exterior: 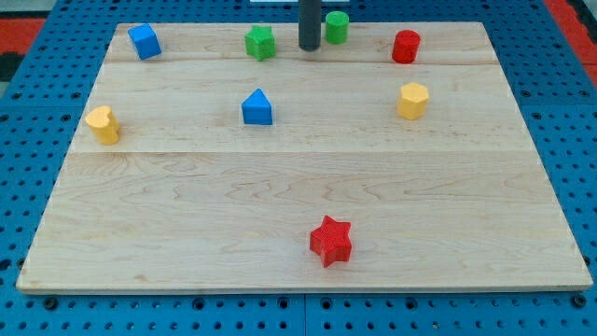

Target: Move the green circle to the left of the yellow hexagon

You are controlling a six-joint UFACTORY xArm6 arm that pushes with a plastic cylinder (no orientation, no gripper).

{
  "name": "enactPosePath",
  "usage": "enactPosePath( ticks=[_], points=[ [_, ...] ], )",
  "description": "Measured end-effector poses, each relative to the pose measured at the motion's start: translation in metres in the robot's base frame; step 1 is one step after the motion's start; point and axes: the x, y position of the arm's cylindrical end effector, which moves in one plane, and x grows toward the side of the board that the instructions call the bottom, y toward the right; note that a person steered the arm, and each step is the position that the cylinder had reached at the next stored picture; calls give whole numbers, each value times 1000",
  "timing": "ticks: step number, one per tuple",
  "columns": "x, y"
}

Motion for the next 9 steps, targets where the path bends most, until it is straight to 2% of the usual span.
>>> enactPosePath(
  ticks=[1, 2, 4, 5, 6, 9],
  points=[
    [0, 49],
    [-34, 68],
    [-74, 74],
    [-74, 70],
    [-73, 42],
    [-74, -129]
  ],
)
